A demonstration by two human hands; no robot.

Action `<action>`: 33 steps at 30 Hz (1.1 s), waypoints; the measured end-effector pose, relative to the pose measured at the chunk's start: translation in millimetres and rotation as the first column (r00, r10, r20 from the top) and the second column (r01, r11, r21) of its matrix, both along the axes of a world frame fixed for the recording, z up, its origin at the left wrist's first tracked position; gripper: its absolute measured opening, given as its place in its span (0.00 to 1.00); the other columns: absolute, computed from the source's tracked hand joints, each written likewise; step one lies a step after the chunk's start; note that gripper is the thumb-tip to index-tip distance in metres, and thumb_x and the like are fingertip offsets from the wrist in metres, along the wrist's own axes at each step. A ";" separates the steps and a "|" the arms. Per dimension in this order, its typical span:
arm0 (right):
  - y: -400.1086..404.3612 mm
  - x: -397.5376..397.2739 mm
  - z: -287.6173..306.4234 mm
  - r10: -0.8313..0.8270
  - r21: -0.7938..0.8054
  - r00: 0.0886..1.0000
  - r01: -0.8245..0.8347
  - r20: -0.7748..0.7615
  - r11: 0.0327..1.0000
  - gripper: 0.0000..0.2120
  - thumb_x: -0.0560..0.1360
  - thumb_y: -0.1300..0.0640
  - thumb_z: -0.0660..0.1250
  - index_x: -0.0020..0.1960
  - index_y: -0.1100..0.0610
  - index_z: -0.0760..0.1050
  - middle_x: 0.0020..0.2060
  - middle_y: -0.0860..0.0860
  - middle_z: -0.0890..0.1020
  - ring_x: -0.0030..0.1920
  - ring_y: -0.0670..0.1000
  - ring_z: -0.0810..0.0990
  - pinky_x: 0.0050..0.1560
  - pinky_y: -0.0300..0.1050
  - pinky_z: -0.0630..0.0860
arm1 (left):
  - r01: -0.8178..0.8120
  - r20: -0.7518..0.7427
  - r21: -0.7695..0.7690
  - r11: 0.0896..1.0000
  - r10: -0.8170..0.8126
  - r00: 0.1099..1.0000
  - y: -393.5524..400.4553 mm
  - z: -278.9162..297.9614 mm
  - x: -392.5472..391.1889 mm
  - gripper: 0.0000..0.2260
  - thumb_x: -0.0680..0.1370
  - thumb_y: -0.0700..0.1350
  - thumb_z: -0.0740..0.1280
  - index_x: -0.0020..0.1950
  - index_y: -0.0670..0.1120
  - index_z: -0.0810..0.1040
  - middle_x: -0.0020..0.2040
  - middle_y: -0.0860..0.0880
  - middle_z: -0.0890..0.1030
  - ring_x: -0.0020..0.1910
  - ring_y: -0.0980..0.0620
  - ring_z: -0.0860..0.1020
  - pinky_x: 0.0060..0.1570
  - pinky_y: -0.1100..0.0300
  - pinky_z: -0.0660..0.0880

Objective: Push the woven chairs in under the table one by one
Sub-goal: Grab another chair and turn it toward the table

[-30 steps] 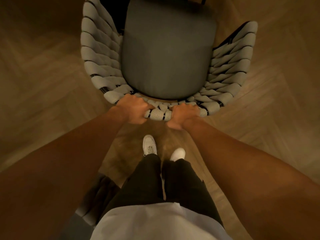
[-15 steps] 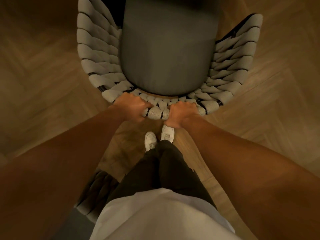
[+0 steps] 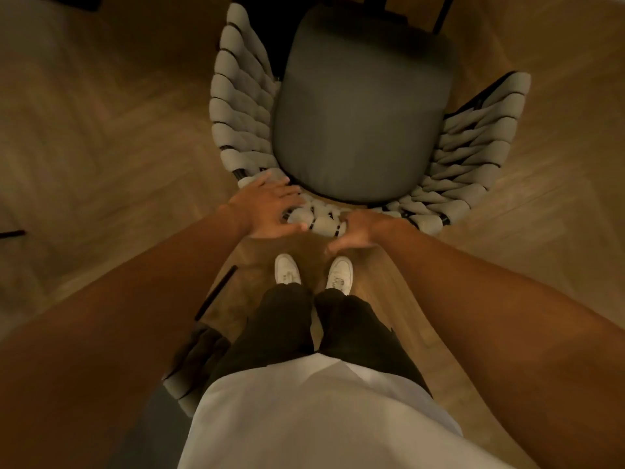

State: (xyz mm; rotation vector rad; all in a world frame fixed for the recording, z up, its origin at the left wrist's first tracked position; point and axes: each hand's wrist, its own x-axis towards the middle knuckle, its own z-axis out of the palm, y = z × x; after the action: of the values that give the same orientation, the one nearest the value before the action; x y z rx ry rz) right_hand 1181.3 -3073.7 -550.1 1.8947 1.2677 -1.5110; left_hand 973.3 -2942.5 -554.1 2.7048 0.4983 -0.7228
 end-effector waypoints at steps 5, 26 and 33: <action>35.9 -44.1 2.2 -0.093 0.236 0.989 0.119 -0.117 0.964 0.54 0.66 0.28 0.72 0.82 0.49 0.54 0.79 0.52 0.63 0.76 0.57 0.65 0.72 0.54 0.66 | -0.380 0.244 0.105 0.919 0.347 0.906 43.1 5.3 -26.9 0.30 0.81 0.63 0.54 0.79 0.49 0.61 0.81 0.44 0.57 0.81 0.43 0.50 0.78 0.42 0.49; 153.7 -145.4 -7.9 -0.442 0.142 0.897 0.441 -0.026 0.886 0.34 0.74 0.40 0.68 0.76 0.52 0.64 0.59 0.57 0.79 0.59 0.59 0.78 0.57 0.54 0.79 | -0.806 0.161 -0.551 0.215 0.975 0.150 151.5 -50.1 -3.9 0.32 0.79 0.43 0.68 0.80 0.46 0.59 0.73 0.47 0.71 0.71 0.51 0.71 0.67 0.66 0.62; 166.7 -130.5 3.4 -0.482 0.182 0.875 0.482 -0.048 0.857 0.27 0.74 0.40 0.68 0.69 0.51 0.70 0.54 0.56 0.79 0.55 0.58 0.79 0.56 0.54 0.79 | -0.726 0.181 -0.641 0.249 0.968 0.173 168.8 -28.8 17.7 0.31 0.76 0.42 0.66 0.78 0.46 0.61 0.70 0.48 0.74 0.68 0.52 0.73 0.68 0.63 0.68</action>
State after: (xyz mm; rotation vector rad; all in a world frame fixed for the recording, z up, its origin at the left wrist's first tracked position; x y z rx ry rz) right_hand 1050.8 -2907.0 -546.7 2.4779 1.0060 -1.6679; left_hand 991.0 -2773.7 -582.9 1.5315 1.3848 0.3245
